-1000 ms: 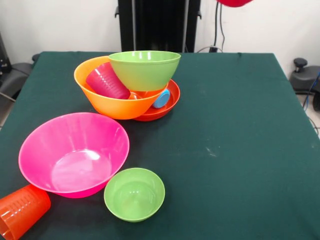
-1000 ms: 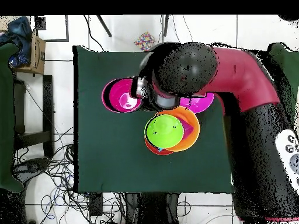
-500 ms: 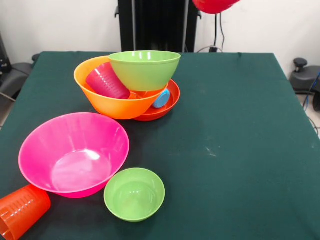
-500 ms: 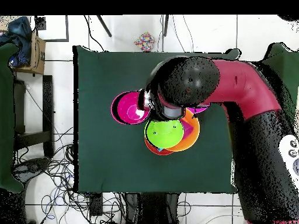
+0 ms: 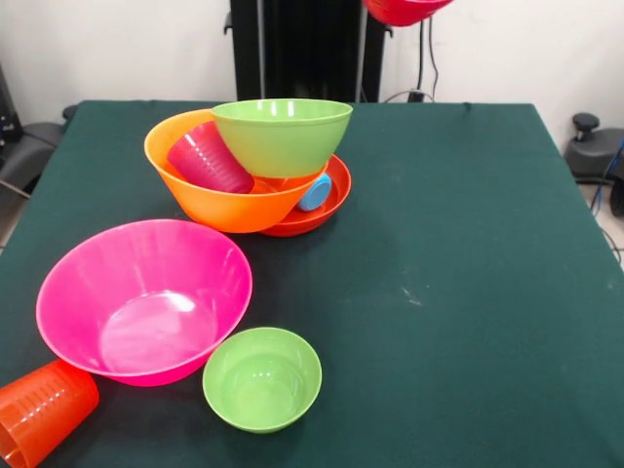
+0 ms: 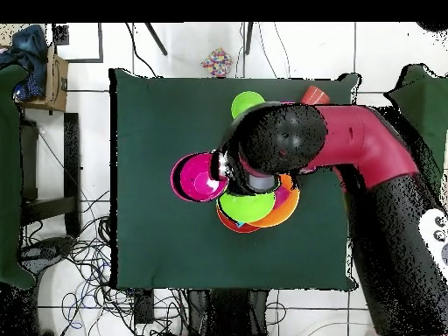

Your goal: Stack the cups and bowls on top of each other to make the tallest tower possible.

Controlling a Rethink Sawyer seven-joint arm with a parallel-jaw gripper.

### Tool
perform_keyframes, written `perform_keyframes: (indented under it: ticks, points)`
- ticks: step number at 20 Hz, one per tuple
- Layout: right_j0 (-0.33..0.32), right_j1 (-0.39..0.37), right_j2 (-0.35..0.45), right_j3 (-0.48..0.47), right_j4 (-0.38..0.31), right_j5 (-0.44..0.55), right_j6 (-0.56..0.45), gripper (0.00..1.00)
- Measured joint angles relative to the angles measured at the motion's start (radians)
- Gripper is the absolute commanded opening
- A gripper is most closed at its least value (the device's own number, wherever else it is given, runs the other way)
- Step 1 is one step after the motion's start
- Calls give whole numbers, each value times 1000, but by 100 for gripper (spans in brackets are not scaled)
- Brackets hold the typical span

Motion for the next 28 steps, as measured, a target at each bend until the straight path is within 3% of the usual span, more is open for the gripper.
perform_keyframes:
  ticks: [10, 28]
  points:
    - [-91, 55, 74, 29, -78, 0, -2, 0]
    - [-118, 213, 95, 28, -215, 0, -3, 0]
